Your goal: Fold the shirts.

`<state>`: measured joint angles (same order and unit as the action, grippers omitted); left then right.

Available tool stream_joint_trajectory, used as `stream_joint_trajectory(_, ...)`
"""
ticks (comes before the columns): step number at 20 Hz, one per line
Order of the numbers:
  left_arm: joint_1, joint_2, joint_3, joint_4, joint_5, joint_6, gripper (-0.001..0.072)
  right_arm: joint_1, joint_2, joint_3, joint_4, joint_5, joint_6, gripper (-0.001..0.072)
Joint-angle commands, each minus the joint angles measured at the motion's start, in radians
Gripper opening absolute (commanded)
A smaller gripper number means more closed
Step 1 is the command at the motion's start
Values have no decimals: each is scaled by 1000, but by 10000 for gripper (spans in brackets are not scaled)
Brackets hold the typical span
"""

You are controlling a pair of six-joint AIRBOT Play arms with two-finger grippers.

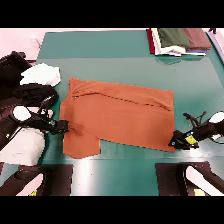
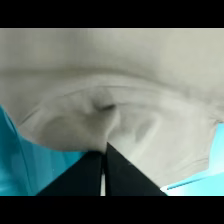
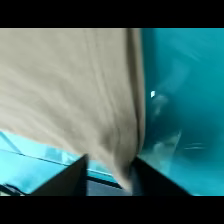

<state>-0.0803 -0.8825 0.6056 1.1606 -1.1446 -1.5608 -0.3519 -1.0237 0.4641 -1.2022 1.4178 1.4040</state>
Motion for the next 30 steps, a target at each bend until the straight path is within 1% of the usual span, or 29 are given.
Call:
stream_joint_trajectory(1, 0, 1, 6, 14, -49, 39, 25, 97, -27, 10, -5, -39, 7, 130)
stream_joint_trajectory(2, 0, 6, 13, 14, -81, 47, 24, 118, -6, 26, -5, -27, -3, 65)
stream_joint_trajectory(3, 0, 33, 13, 15, -95, 46, 24, 137, 26, 50, -13, -9, -10, 19)
stream_joint_trajectory(4, 0, 80, 13, 24, -101, 37, 23, 150, 62, 76, -42, 12, -8, 19)
stream_joint_trajectory(5, 0, 134, 13, 51, -123, 9, 23, 156, 105, 101, -86, 38, -5, 19)
stream_joint_trajectory(7, 0, 241, 12, 83, -242, -26, 24, 146, 186, 137, -145, 90, -6, 19)
stream_joint_trajectory(9, 0, 319, 13, 54, -370, -60, 24, 113, 261, 160, -173, 141, -6, 19)
stream_joint_trajectory(10, 0, 352, 13, 27, -393, -72, 24, 95, 293, 170, -188, 151, -6, 19)
stream_joint_trajectory(13, 0, 375, 13, 18, -328, -87, 24, 31, 351, 203, -187, 154, -6, 19)
stream_joint_trajectory(14, 0, 362, 14, 21, -271, -79, 24, 27, 341, 221, -185, 145, -6, 18)
stream_joint_trajectory(15, 0, 337, 17, 21, -193, -51, 24, 35, 315, 244, -179, 132, -7, 18)
stream_joint_trajectory(16, 0, 304, 24, 23, -119, -29, 25, 59, 275, 274, -179, 112, -7, 18)
stream_joint_trajectory(18, 0, 208, 57, 29, -5, -11, 26, 117, 180, 341, -179, 63, -6, 19)
stream_joint_trajectory(21, 0, 9, 175, 46, 138, 3, 26, 182, 5, 482, -178, 7, -5, 18)
stream_joint_trajectory(22, 0, -63, 223, 46, 163, 22, 27, 193, -60, 537, -177, -5, -5, 18)
stream_joint_trajectory(25, 0, -263, 359, 47, 169, 74, 27, 207, -222, 678, -176, -20, -5, 19)
stream_joint_trajectory(27, 0, -362, 433, 47, 191, 77, 27, 205, -313, 756, -127, -27, -5, 19)
stream_joint_trajectory(29, 0, -422, 484, 47, 216, 76, 30, 190, -382, 814, -67, -38, -7, 23)
stream_joint_trajectory(30, 0, -432, 500, 49, 230, 76, 245, 181, -411, 838, -26, -53, -11, 126)
